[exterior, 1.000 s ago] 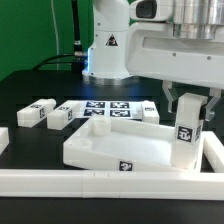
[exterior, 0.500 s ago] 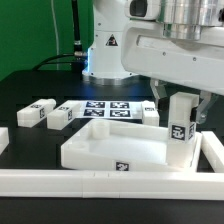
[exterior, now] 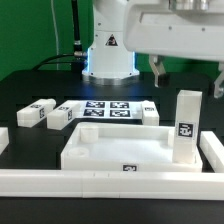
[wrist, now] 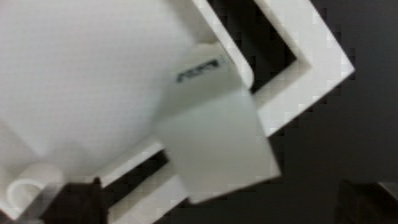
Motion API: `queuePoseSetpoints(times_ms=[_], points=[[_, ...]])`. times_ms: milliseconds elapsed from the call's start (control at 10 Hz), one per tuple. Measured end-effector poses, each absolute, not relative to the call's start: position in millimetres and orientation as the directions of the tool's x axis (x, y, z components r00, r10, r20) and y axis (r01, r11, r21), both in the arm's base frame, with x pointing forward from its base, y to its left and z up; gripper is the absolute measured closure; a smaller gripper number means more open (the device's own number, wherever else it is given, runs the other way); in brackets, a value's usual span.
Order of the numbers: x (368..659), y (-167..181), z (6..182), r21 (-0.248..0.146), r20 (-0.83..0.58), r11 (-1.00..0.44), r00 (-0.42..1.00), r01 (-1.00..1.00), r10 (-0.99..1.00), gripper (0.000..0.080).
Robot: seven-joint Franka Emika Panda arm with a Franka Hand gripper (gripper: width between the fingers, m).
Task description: Assemble desk
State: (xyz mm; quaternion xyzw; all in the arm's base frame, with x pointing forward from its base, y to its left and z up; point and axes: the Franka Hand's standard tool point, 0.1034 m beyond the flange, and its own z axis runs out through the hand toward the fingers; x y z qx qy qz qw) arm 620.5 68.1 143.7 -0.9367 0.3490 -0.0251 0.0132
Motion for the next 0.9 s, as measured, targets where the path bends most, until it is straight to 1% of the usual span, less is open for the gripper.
queuePoseSetpoints(times_ms=[100, 200, 600, 700, 800, 900], points=[[611.0, 66.4, 147.3, -0.046, 0.042, -0.786, 0.785, -0.617, -0.619, 0.015], [604.6, 63.9, 145.2, -0.055, 0.06, -0.824, 0.822, -0.564, -0.567, 0.015], [603.4, 64.0, 142.2, -0.051, 0.056, -0.822, 0.82, -0.567, -0.569, 0.015], [603.0, 64.6, 141.9, -0.055, 0.062, -0.825, 0.823, -0.562, -0.565, 0.015], [596.2, 67.2, 139.1, -0.072, 0.086, -0.836, 0.831, -0.544, -0.549, 0.015], [581.2, 70.9, 134.3, -0.068, 0.102, -0.865, 0.859, -0.497, -0.501, 0.015]])
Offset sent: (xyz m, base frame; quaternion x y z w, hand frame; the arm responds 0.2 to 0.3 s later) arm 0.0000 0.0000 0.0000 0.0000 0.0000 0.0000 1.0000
